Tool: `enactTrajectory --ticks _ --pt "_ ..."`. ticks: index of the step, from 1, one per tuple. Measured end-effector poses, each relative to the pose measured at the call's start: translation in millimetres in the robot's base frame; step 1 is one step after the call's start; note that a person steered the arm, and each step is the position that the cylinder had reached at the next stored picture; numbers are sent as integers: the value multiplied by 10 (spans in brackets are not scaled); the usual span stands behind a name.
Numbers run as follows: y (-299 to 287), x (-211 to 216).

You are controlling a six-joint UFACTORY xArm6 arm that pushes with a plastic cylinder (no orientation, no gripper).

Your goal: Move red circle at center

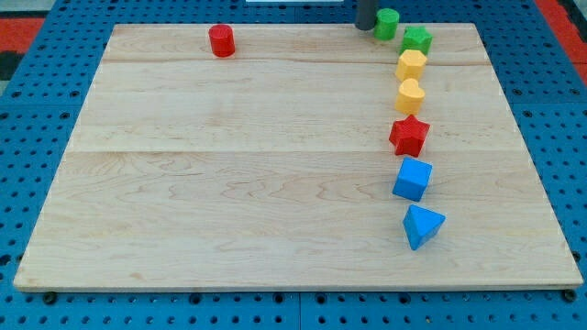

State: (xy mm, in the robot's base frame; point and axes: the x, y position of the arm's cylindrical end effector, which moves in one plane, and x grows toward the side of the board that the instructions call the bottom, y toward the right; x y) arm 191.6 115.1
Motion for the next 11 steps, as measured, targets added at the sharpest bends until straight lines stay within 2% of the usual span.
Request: enactTrajectory --ticks 4,5,7,9,11 --pt "245 66" --pt "209 311" --pt "-49 1062" --pt "-767 1881" --pt "-2173 2266"
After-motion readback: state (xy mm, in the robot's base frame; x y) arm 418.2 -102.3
